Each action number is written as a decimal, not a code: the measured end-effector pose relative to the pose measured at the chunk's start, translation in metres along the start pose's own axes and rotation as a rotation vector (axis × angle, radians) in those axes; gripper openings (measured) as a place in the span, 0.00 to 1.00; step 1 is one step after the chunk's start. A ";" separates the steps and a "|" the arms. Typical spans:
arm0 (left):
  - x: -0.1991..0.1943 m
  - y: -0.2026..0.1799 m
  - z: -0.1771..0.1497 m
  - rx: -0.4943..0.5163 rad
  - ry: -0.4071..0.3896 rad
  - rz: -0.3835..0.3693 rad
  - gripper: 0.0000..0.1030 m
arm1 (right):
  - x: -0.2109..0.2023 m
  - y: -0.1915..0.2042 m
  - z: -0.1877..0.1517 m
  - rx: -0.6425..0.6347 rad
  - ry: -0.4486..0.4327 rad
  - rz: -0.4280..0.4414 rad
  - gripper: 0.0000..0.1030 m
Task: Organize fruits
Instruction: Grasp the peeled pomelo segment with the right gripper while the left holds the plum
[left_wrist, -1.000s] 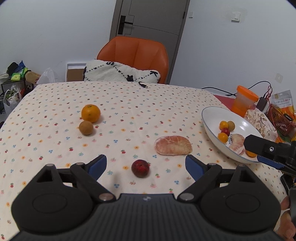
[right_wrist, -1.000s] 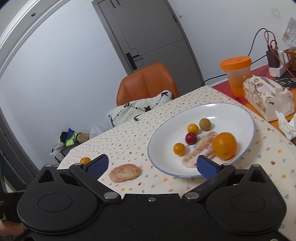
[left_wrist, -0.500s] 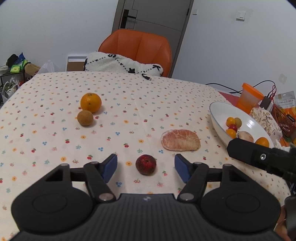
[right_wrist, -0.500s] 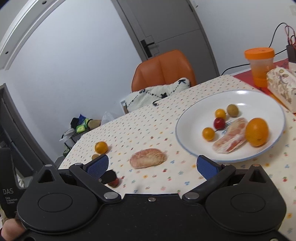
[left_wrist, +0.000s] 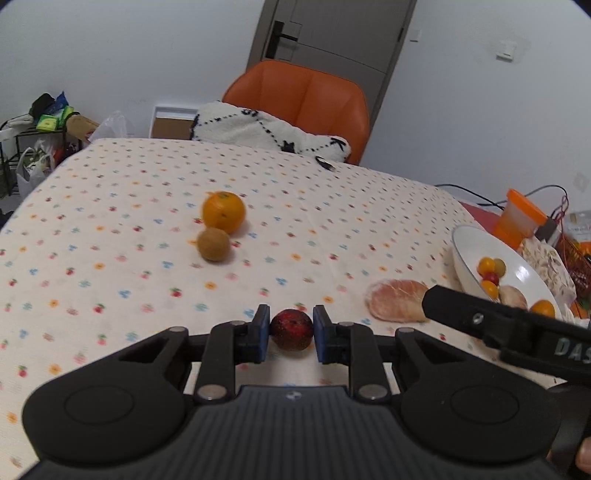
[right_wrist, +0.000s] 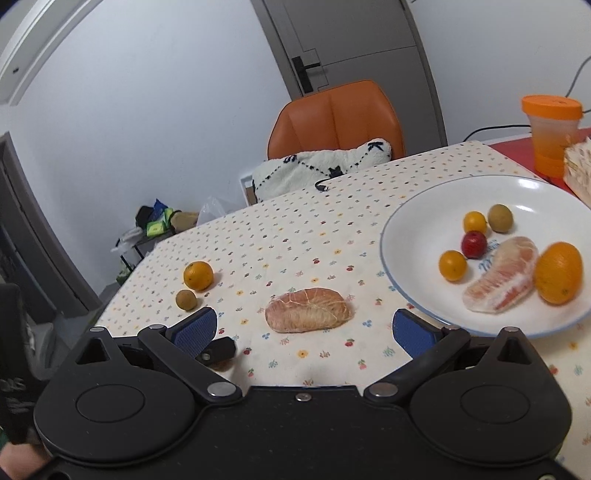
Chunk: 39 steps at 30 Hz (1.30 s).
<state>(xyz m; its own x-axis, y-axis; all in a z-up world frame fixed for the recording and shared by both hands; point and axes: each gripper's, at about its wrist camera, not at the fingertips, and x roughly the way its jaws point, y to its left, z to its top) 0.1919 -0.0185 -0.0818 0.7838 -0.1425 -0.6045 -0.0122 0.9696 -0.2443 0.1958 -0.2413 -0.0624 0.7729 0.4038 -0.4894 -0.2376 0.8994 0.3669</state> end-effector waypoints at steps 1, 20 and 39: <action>-0.001 0.003 0.002 -0.006 0.000 0.000 0.22 | 0.003 0.002 0.001 -0.005 0.006 -0.001 1.00; -0.011 0.037 0.014 -0.066 -0.016 0.044 0.22 | 0.057 0.032 0.002 -0.153 0.074 -0.103 0.98; -0.024 0.030 0.018 -0.052 -0.035 0.034 0.22 | 0.074 0.049 -0.005 -0.277 0.090 -0.229 0.66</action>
<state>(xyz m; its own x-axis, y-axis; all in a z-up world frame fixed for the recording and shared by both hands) 0.1840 0.0172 -0.0610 0.8036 -0.1014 -0.5864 -0.0711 0.9619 -0.2638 0.2384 -0.1661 -0.0849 0.7727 0.1892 -0.6059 -0.2247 0.9743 0.0177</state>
